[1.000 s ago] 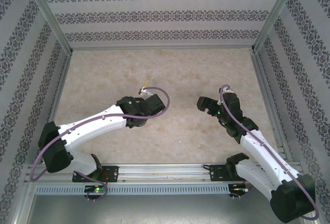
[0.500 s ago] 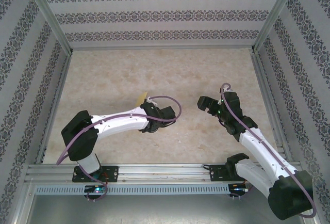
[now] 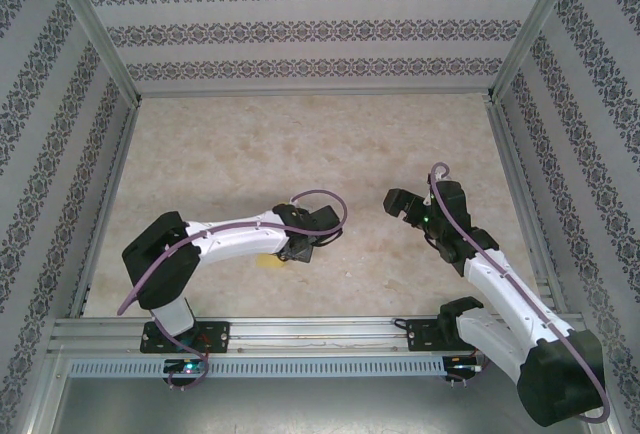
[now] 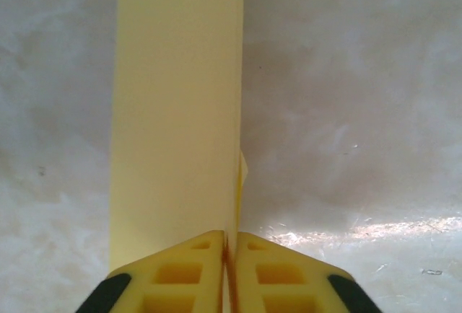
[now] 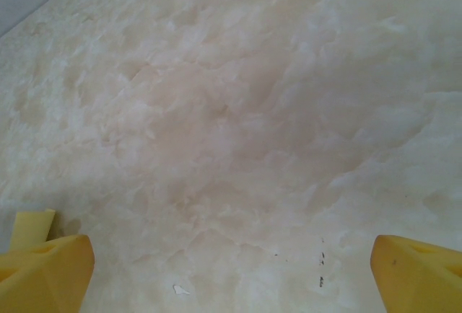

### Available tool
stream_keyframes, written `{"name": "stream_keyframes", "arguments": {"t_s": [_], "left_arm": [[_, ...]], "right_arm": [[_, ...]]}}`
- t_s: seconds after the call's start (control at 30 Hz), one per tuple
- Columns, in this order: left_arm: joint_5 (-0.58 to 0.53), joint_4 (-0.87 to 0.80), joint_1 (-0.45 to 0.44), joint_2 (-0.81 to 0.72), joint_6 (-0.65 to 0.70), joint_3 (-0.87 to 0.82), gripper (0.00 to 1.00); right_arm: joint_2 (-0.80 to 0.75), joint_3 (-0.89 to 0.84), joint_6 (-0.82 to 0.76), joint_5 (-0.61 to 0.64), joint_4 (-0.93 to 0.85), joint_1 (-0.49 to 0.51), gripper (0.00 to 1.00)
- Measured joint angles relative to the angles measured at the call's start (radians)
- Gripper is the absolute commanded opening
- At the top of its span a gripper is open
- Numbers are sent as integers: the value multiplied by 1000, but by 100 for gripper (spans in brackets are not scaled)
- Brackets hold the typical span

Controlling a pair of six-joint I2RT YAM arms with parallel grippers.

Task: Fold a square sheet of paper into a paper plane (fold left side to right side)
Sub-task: Turn over the paper at the center of the table, then third fold the triangle at the center of the table.

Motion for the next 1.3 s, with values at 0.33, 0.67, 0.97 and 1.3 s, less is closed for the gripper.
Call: {"name": "stream_keyframes", "arguments": {"t_s": [0.33, 0.67, 0.97, 1.3], "left_arm": [[143, 176, 35, -10, -16, -48, 38], [261, 377, 146, -209, 16, -167, 49], [344, 551, 383, -471, 84, -320, 51], [338, 607, 504, -697, 98, -477, 55]], "right_arm": [[11, -2, 3, -23, 1, -2, 98], [137, 9, 21, -182, 9, -1, 81], [412, 145, 119, -333, 117, 200, 51], [760, 306, 246, -411, 295, 449, 21]]}}
